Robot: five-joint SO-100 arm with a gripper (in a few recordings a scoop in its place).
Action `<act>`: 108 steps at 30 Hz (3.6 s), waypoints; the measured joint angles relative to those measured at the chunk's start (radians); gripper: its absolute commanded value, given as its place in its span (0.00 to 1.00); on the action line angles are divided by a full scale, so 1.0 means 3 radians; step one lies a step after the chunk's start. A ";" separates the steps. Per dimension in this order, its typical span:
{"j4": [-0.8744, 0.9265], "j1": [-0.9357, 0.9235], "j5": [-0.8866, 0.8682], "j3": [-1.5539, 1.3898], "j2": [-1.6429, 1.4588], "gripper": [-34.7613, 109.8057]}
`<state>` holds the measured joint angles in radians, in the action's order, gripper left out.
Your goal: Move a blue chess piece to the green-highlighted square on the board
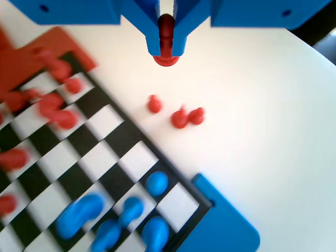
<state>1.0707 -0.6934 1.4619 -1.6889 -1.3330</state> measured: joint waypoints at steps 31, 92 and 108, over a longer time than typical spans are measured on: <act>-0.0992 -0.0123 0.0332 -0.0020 0.1043 0.25; 0.0476 0.1529 -0.0143 -0.1007 -0.1181 0.29; -0.0235 0.2010 -0.0128 -0.2459 -0.1595 0.29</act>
<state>1.0002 -0.0905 1.4235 -2.4268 -1.8116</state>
